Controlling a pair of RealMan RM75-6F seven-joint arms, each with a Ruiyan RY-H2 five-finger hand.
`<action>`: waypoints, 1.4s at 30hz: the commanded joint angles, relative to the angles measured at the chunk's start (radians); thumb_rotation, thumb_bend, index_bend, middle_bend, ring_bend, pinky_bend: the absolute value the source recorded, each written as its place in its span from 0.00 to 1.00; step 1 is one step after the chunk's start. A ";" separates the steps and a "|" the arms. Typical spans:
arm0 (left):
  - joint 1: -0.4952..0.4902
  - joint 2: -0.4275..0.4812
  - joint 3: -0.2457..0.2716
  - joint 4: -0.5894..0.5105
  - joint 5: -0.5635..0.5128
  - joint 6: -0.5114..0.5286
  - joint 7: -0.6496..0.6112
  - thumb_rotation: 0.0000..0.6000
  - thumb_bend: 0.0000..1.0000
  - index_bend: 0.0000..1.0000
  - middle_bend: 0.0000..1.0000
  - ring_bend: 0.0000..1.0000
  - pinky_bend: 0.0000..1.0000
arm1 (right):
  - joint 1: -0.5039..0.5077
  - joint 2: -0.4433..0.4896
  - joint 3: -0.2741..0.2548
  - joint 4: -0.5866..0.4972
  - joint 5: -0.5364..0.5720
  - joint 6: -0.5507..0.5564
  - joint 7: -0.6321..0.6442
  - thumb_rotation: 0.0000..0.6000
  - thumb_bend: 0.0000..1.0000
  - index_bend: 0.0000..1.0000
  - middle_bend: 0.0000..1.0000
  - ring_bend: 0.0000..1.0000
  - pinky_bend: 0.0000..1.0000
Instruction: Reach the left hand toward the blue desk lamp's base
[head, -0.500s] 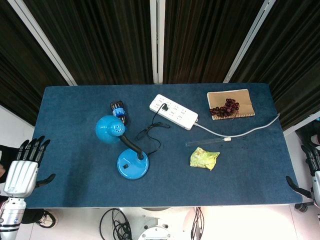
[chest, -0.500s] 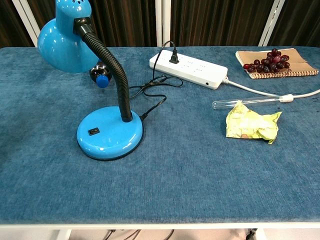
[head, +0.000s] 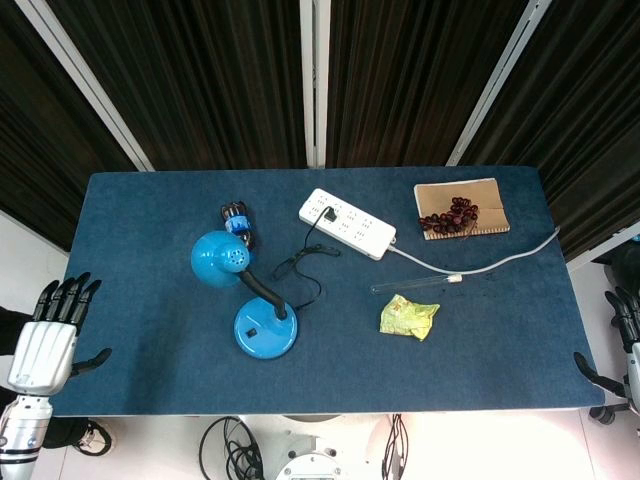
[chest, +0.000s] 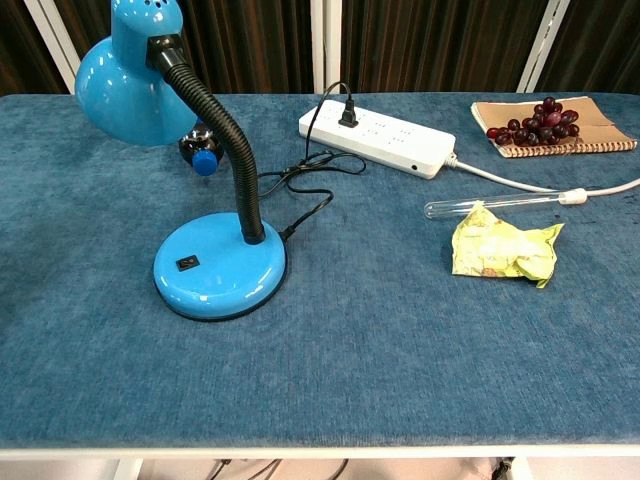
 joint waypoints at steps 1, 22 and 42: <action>-0.004 -0.007 -0.005 0.012 0.020 0.015 -0.036 1.00 0.01 0.05 0.04 0.02 0.07 | 0.002 0.003 0.003 -0.002 0.003 -0.002 0.003 1.00 0.20 0.00 0.00 0.00 0.00; -0.150 -0.130 0.079 -0.015 0.116 -0.280 0.064 1.00 0.37 0.06 0.80 0.79 0.82 | 0.002 -0.002 -0.002 0.011 0.002 -0.013 0.017 1.00 0.20 0.00 0.00 0.00 0.00; -0.256 -0.267 0.081 0.011 -0.029 -0.503 0.246 1.00 0.39 0.07 0.80 0.79 0.82 | 0.001 0.001 0.001 0.032 0.013 -0.021 0.054 1.00 0.20 0.00 0.00 0.00 0.00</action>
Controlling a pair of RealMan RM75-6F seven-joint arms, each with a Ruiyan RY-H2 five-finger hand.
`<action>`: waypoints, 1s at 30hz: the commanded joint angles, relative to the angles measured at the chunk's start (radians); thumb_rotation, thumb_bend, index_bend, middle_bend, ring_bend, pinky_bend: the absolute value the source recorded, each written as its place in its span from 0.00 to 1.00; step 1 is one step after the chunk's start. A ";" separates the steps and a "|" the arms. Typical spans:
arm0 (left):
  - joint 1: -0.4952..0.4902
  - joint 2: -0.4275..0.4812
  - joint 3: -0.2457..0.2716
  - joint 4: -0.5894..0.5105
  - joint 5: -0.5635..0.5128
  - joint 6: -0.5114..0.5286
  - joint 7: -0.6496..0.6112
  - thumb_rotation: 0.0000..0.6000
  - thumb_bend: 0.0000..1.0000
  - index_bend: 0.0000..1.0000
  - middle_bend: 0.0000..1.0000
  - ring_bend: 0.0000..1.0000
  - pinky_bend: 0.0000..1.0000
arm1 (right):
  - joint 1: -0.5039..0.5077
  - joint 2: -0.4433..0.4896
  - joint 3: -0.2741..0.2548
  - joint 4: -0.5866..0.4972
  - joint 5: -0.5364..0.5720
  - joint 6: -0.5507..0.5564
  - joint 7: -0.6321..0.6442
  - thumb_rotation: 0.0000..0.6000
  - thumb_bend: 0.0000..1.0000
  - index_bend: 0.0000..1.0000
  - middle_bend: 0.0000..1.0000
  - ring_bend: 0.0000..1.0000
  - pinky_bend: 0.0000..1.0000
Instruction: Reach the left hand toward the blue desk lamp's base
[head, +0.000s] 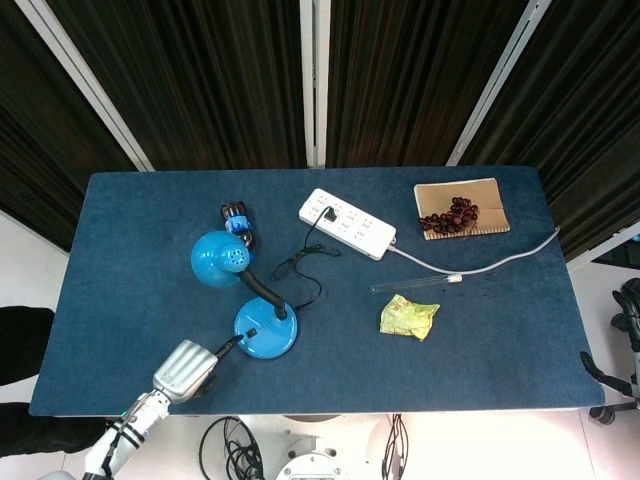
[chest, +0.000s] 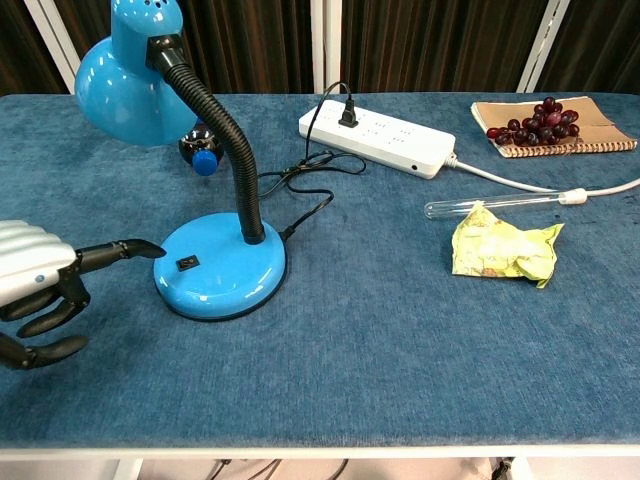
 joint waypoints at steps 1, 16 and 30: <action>-0.006 -0.014 -0.009 0.005 -0.019 -0.001 0.003 1.00 0.40 0.07 0.80 0.79 0.82 | 0.001 -0.001 0.000 0.002 0.000 -0.001 0.003 1.00 0.20 0.00 0.00 0.00 0.00; -0.041 -0.059 -0.006 0.064 -0.044 -0.013 -0.011 1.00 0.41 0.07 0.80 0.79 0.82 | 0.003 -0.002 -0.001 0.011 0.009 -0.019 0.007 1.00 0.20 0.00 0.00 0.00 0.00; -0.063 -0.066 0.005 0.071 -0.075 -0.029 0.002 1.00 0.41 0.10 0.80 0.79 0.82 | 0.003 0.005 -0.001 0.005 0.016 -0.026 0.014 1.00 0.21 0.00 0.00 0.00 0.00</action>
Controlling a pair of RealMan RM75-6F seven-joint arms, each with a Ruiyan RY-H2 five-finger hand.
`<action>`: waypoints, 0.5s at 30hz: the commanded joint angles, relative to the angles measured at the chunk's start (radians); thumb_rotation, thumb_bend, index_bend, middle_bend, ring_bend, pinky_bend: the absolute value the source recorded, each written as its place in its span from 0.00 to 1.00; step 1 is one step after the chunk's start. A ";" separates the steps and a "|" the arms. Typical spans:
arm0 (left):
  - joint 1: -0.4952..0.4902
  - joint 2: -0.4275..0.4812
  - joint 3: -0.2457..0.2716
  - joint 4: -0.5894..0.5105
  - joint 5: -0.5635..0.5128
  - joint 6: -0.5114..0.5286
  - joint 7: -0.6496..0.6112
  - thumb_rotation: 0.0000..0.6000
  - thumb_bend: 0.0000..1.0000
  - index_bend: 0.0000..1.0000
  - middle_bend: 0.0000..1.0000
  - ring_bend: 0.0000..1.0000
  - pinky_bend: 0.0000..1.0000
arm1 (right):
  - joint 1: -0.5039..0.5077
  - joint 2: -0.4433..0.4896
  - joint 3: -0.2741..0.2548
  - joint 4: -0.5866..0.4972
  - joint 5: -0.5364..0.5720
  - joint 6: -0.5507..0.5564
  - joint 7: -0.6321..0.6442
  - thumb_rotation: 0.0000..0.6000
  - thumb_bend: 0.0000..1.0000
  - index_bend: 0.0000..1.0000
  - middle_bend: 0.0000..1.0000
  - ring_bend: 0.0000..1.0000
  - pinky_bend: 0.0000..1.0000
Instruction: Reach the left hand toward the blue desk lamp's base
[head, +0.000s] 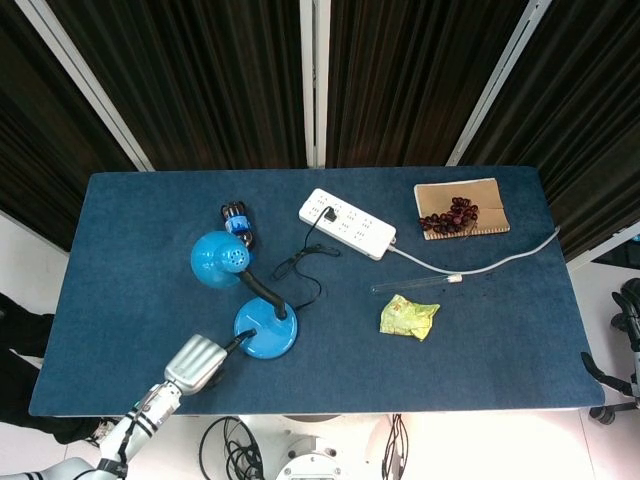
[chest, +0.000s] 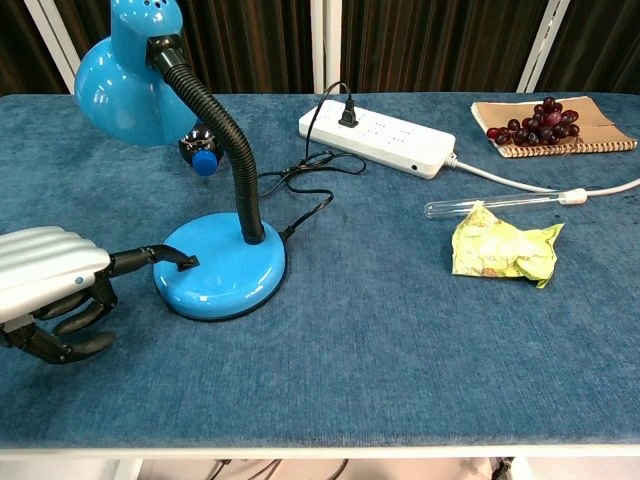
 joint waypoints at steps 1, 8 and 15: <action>-0.002 -0.001 0.001 0.004 -0.006 0.000 0.000 1.00 0.41 0.11 0.80 0.79 0.82 | -0.002 0.002 0.001 -0.004 -0.001 0.004 0.001 1.00 0.21 0.00 0.00 0.00 0.00; 0.007 -0.007 0.009 0.026 0.011 0.038 -0.014 1.00 0.41 0.28 0.81 0.80 0.82 | 0.000 0.004 -0.004 -0.014 -0.002 -0.005 -0.003 1.00 0.21 0.00 0.00 0.00 0.00; 0.033 0.005 -0.013 0.027 0.079 0.174 -0.054 1.00 0.41 0.19 0.80 0.79 0.82 | 0.003 0.005 -0.002 -0.026 -0.002 -0.008 -0.014 1.00 0.21 0.00 0.00 0.00 0.00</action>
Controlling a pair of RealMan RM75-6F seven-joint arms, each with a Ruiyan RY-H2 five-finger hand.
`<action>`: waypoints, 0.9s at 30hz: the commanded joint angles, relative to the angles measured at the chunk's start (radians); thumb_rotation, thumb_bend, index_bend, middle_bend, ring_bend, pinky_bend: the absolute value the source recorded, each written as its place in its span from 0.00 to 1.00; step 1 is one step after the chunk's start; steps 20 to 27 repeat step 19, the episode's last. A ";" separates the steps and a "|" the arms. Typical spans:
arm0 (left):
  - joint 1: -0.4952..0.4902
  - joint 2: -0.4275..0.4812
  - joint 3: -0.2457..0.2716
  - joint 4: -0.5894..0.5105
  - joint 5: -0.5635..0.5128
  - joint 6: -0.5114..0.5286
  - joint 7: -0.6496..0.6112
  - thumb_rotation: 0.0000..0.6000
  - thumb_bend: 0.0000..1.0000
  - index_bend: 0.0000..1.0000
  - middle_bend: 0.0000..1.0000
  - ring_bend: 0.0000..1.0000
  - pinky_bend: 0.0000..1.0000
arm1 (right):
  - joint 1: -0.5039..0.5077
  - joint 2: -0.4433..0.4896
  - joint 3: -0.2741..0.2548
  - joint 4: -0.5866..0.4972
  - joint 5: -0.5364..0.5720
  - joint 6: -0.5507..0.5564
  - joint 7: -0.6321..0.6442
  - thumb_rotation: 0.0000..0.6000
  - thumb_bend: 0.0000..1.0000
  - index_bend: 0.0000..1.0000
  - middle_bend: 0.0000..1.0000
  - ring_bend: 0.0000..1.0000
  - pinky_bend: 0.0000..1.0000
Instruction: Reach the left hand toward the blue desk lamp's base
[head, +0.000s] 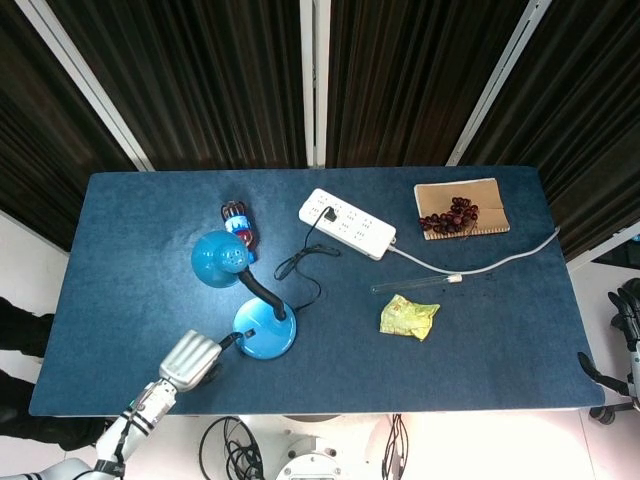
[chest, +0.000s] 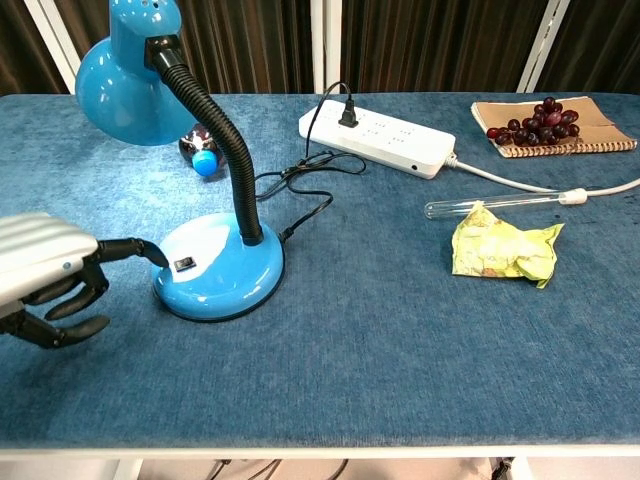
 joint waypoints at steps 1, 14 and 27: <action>0.030 0.017 -0.020 -0.005 0.059 0.122 -0.029 1.00 0.41 0.19 0.79 0.79 0.81 | 0.000 0.001 0.000 -0.002 0.000 0.000 -0.002 1.00 0.21 0.00 0.00 0.00 0.00; 0.254 0.216 -0.094 -0.049 -0.010 0.523 -0.154 1.00 0.13 0.10 0.05 0.01 0.10 | 0.001 -0.001 -0.005 -0.012 -0.018 0.009 -0.028 1.00 0.21 0.00 0.00 0.00 0.00; 0.280 0.281 -0.093 -0.058 -0.038 0.515 -0.223 1.00 0.04 0.07 0.00 0.00 0.00 | 0.006 -0.009 -0.016 -0.013 -0.038 0.007 -0.070 1.00 0.21 0.00 0.00 0.00 0.00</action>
